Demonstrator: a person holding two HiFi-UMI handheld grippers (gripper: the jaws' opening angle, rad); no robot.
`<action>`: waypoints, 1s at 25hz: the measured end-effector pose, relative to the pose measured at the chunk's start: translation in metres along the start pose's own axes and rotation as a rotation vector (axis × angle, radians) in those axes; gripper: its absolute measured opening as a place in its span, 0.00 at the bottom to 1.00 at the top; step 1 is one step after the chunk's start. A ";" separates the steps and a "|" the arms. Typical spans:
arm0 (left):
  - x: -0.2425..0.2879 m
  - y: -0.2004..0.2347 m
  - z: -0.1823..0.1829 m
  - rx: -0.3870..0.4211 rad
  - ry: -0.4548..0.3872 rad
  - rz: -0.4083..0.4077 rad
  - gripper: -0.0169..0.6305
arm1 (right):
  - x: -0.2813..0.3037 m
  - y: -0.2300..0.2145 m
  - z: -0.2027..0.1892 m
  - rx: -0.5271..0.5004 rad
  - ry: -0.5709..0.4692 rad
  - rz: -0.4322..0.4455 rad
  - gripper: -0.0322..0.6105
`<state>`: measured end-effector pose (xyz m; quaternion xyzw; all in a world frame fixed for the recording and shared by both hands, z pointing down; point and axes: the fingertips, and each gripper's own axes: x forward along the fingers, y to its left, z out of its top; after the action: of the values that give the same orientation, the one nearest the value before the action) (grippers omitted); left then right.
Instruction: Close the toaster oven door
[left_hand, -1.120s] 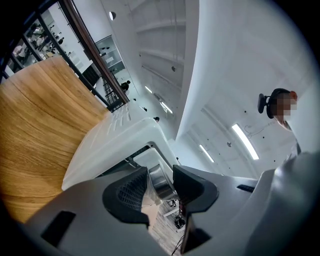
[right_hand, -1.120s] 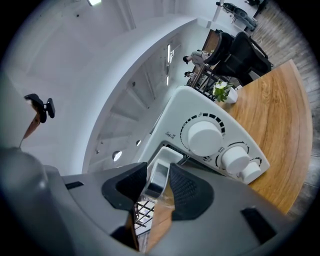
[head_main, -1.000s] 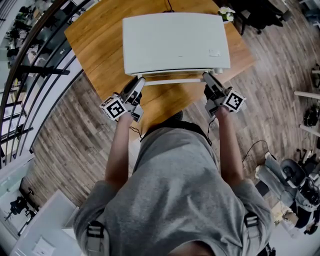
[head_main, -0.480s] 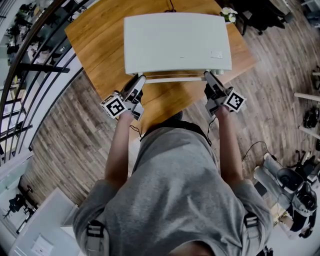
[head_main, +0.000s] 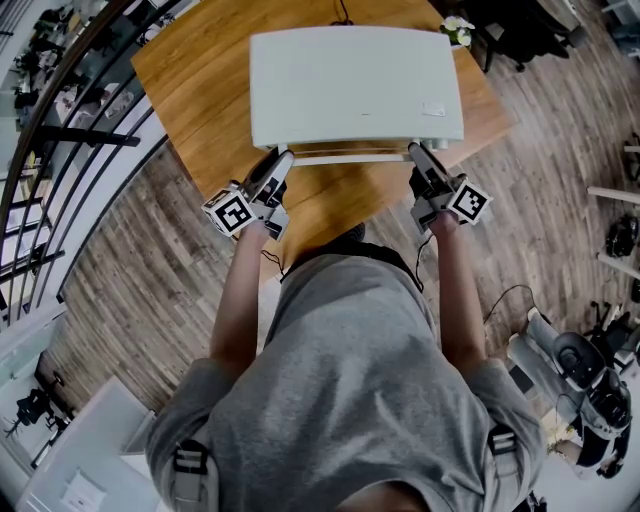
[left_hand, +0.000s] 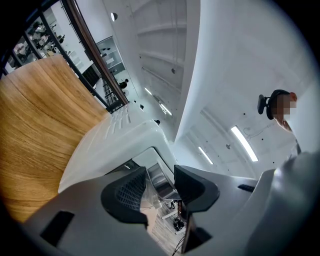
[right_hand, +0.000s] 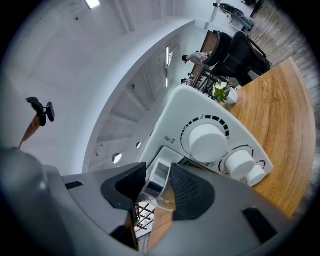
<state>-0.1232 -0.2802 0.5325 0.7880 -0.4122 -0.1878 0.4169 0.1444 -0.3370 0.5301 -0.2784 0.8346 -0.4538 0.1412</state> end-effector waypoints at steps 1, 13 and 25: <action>0.000 0.000 0.000 0.001 0.001 0.000 0.31 | 0.000 0.001 0.000 -0.006 0.002 -0.001 0.31; -0.009 0.002 0.002 0.148 -0.007 0.067 0.30 | 0.003 0.006 0.006 -0.084 0.003 0.000 0.34; -0.011 -0.031 0.001 0.452 0.022 0.164 0.20 | -0.025 -0.001 0.016 -0.185 -0.022 -0.105 0.31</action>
<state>-0.1157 -0.2622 0.5063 0.8273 -0.5016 -0.0477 0.2484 0.1724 -0.3336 0.5217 -0.3384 0.8556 -0.3787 0.1001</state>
